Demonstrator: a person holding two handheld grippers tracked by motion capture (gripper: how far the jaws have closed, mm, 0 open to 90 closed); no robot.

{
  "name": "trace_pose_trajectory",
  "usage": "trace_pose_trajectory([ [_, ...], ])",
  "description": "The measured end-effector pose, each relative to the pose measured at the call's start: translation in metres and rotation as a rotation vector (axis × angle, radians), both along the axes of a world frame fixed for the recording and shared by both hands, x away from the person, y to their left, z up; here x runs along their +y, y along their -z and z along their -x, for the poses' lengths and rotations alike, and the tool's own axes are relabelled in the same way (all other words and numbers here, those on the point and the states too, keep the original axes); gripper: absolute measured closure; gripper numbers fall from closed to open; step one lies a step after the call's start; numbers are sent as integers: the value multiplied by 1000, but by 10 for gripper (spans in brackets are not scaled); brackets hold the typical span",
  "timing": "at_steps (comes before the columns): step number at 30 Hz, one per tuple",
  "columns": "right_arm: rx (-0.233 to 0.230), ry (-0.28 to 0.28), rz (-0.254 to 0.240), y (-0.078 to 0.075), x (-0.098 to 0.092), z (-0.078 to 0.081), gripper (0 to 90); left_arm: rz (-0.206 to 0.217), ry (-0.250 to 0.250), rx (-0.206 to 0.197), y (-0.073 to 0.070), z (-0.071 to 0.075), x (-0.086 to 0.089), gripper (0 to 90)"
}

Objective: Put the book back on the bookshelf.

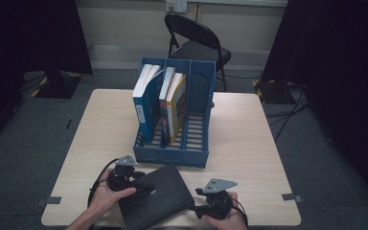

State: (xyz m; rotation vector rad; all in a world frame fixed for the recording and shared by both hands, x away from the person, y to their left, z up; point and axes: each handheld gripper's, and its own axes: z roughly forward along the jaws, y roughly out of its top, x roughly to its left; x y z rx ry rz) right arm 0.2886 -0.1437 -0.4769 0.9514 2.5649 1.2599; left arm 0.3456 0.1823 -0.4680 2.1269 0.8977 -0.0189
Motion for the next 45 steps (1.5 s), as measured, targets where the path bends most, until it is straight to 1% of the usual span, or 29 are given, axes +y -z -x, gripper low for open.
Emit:
trace_pose_trajectory([
  [2, 7, -9, -6, -1, -1, -2, 431, -3, 5, 2, 0, 0, 1, 319],
  [4, 6, -8, -4, -1, -1, -3, 431, -8, 10, -2, 0, 2, 1, 319],
  [5, 6, -9, -5, -1, -1, -4, 431, -3, 18, 4, 0, 1, 2, 320],
  [7, -10, -10, 6, -1, -1, -5, 431, -9, 17, 4, -1, 4, 3, 323],
  [10, -11, -4, 9, -2, -1, -6, 432, -10, 15, 12, -1, 7, 4, 323],
  [11, -16, 0, 10, -2, -1, -7, 430, -17, 22, 19, -2, 9, 5, 323],
  [15, -9, 9, 6, -2, -1, -10, 427, -27, 24, 30, -3, 10, 5, 323],
  [18, -17, 11, 15, -2, 0, -15, 426, -36, 40, 43, -4, 12, 9, 322],
  [19, -23, 10, 15, -2, 0, -17, 427, -36, 53, 50, -4, 13, 13, 324],
  [20, -23, 10, 15, -2, 0, -17, 427, -36, 53, 50, -4, 13, 13, 332],
  [21, -24, 22, 16, -2, 2, -20, 426, -26, 58, 62, -4, 14, 18, 342],
  [22, -24, 22, 16, -2, 2, -20, 426, -26, 58, 62, -4, 14, 18, 349],
  [23, -25, 26, 17, -2, 3, -23, 415, -3, 38, 65, -3, 13, 21, 374],
  [24, -21, 32, 16, -2, 4, -24, 397, 6, 29, 71, -1, 11, 21, 381],
  [26, -16, 36, 19, -2, 4, -27, 394, 9, 33, 77, -1, 9, 21, 372],
  [27, -10, 36, 19, -2, 5, -32, 381, 22, 19, 91, 1, 4, 19, 364],
  [28, -10, 36, 19, -2, 5, -32, 381, 22, 19, 91, 1, 4, 19, 360],
  [29, -1, 44, 13, -1, 6, -36, 368, 36, 17, 94, 2, 1, 18, 364],
  [30, 0, 46, 12, -1, 6, -36, 361, 49, 13, 101, 3, 0, 18, 369],
  [33, 5, 50, 5, -1, 6, -36, 360, 57, 19, 113, 3, -3, 20, 392],
  [34, 6, 50, 5, -1, 6, -36, 360, 61, 11, 121, 4, -3, 19, 395],
  [36, -3, 59, -4, -3, 7, -36, 368, 44, 6, 116, 2, -2, 17, 374],
  [37, -7, 60, -3, -3, 8, -36, 368, 36, -10, 111, 2, 1, 14, 367],
  [38, -6, 60, -1, -4, 8, -37, 368, 36, -10, 111, 2, 1, 14, 357],
  [39, -5, 61, -3, -4, 8, -37, 369, 21, -5, 110, 1, 3, 13, 347],
  [40, -5, 61, -3, -4, 8, -37, 369, 21, -5, 110, 1, 3, 13, 344],
  [43, -13, 72, -7, -3, 8, -36, 370, 9, 28, 132, -1, 10, 17, 349],
  [44, -13, 72, -7, -3, 8, -36, 370, 9, 28, 132, -1, 10, 17, 350],
  [45, -19, 74, -5, -3, 9, -37, 370, 1, 32, 135, -1, 15, 17, 348],
])
